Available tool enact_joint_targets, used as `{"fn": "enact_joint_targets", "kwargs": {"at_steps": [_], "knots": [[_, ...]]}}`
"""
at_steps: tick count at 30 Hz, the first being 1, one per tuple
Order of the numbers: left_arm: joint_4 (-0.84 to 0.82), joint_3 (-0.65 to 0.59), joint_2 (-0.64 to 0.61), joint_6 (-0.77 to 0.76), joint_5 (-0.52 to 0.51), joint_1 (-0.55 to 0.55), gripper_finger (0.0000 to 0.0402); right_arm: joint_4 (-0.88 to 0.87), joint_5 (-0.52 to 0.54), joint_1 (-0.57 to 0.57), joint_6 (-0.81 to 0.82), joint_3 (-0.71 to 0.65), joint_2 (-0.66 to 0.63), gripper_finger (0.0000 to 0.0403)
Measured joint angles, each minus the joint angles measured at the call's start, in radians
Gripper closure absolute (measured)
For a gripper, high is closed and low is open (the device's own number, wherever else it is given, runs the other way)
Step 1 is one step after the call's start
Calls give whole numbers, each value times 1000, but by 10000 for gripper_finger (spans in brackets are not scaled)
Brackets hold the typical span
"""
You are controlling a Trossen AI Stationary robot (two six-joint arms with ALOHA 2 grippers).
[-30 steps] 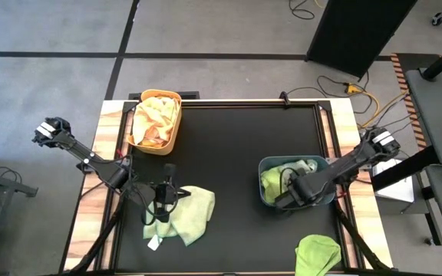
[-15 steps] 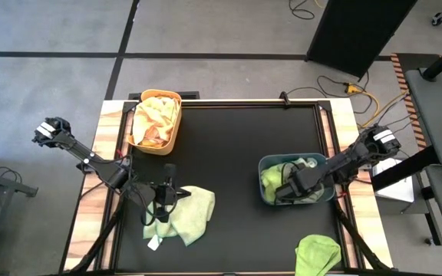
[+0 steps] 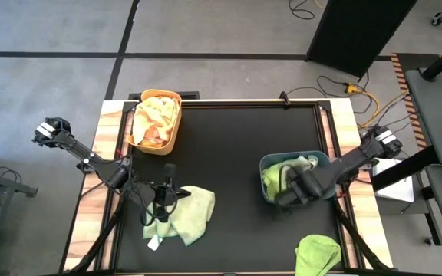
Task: Sort towels by color in basket
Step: Put the green microfiber cloth into the blue bin
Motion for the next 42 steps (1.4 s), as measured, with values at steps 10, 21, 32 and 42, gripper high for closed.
{"fn": "enact_joint_targets", "kwargs": {"at_steps": [10,21,32,42], "knots": [[-26,0,0,0,0,0,402,268,-269,273,165,107,101,74],[14,0,0,118,0,0,402,435,-615,446,213,91,369,91],[53,0,-1,178,0,3,402,564,-661,399,19,21,477,149],[58,0,-2,166,0,5,402,486,-603,384,-87,25,433,354]]}}
